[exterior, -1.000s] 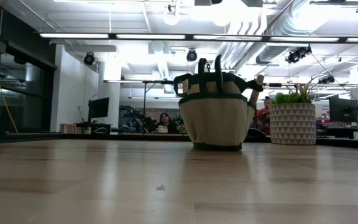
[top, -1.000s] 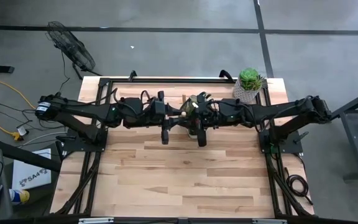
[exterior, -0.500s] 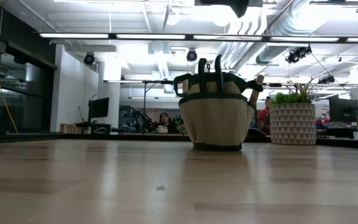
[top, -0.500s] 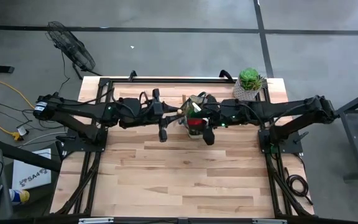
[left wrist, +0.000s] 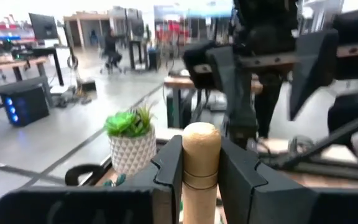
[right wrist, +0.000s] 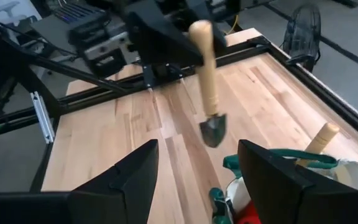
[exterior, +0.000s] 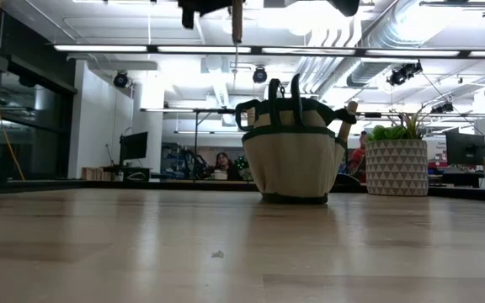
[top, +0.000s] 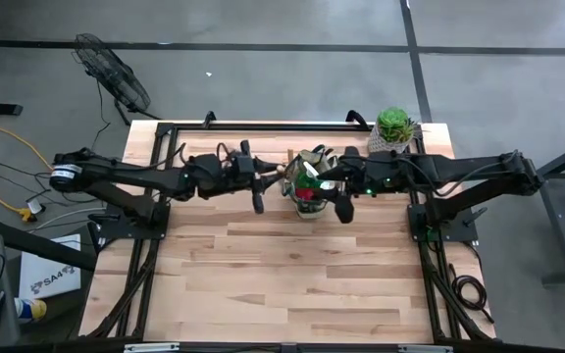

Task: Pick & Place Garden tools in Gardening bag
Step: Put the brown trowel into the gardening bag

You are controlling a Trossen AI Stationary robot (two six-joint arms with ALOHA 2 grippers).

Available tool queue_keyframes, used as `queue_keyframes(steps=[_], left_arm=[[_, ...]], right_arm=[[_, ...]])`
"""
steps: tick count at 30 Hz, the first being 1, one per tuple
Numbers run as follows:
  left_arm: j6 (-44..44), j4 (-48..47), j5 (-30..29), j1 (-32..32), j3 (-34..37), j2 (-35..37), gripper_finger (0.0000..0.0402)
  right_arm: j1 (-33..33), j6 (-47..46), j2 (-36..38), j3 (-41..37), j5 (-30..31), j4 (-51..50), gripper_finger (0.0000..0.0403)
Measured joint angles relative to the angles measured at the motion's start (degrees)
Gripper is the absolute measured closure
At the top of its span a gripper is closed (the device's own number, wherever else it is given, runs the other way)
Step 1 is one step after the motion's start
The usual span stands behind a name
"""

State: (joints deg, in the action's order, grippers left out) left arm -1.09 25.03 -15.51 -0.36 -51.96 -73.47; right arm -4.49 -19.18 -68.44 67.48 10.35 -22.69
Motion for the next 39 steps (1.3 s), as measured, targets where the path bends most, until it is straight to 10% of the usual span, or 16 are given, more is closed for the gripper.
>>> queue_keyframes(steps=[7,39], left_arm=[[1.6,17.7,7.3,5.4,9.5,0.0,0.0336],[2.9,33.6,16.2,12.4,13.2,-13.1,0.0336]], right_arm=[[0.0,-3.1,0.3,0.0,-1.3,-1.2,0.0191],[0.0,-7.1,0.3,0.0,-4.5,-1.1,0.0190]])
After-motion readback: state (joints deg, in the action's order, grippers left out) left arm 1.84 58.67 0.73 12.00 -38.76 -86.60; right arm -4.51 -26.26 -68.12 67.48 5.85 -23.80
